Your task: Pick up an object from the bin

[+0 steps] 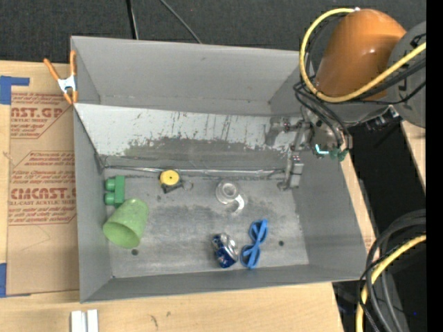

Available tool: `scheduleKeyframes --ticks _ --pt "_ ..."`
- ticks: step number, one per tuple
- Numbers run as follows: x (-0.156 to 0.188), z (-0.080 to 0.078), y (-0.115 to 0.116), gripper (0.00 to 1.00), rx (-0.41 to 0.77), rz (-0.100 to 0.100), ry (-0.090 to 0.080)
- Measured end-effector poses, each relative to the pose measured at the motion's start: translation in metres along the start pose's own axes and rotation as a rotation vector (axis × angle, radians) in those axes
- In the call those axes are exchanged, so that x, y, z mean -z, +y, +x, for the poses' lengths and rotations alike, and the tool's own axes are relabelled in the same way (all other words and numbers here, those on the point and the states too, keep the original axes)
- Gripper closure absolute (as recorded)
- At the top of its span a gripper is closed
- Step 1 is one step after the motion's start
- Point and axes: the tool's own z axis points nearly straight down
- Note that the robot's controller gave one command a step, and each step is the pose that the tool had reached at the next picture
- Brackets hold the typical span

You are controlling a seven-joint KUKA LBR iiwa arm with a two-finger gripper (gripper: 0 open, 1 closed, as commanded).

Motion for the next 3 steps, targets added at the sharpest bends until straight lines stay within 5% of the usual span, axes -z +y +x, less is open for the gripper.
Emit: scheduleKeyframes --ticks 1,2,3 --pt "-0.100 0.072 0.001 0.00 0.338 0.000 -0.002" --pt "-0.174 0.084 -0.006 0.00 0.710 -0.002 0.000" --pt "-0.172 0.082 -0.006 1.00 0.709 0.001 -0.004"
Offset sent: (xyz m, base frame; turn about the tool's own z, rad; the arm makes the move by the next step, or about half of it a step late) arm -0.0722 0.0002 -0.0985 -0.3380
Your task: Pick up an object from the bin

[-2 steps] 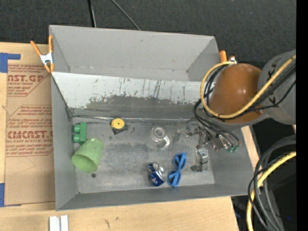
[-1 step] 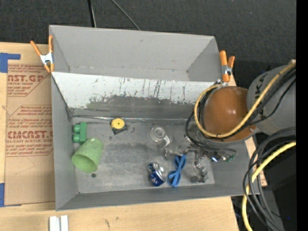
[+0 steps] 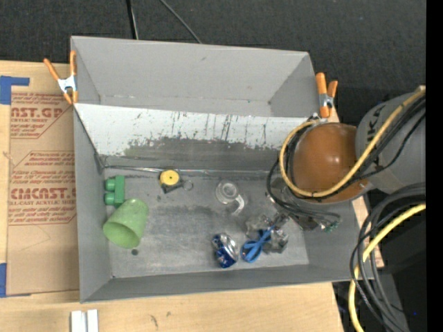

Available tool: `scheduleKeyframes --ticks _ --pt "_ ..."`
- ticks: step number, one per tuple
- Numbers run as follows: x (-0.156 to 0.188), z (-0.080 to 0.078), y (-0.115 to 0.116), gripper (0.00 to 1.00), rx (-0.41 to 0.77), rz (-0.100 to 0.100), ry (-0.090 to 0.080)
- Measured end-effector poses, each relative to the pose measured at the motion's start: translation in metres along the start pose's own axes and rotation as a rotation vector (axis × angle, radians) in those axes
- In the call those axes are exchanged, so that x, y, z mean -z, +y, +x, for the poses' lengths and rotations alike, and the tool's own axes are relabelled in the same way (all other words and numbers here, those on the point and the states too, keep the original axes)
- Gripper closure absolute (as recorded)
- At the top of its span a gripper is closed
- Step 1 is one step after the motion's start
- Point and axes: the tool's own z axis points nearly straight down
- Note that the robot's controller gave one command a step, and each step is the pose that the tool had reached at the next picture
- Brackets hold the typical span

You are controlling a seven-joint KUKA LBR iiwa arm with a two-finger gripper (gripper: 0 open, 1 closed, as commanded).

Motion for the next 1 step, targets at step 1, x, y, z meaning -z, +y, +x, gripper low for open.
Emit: scheduleKeyframes --ticks 1 --pt "0.1744 -0.0298 0.0349 1.00 0.027 0.006 -0.008"
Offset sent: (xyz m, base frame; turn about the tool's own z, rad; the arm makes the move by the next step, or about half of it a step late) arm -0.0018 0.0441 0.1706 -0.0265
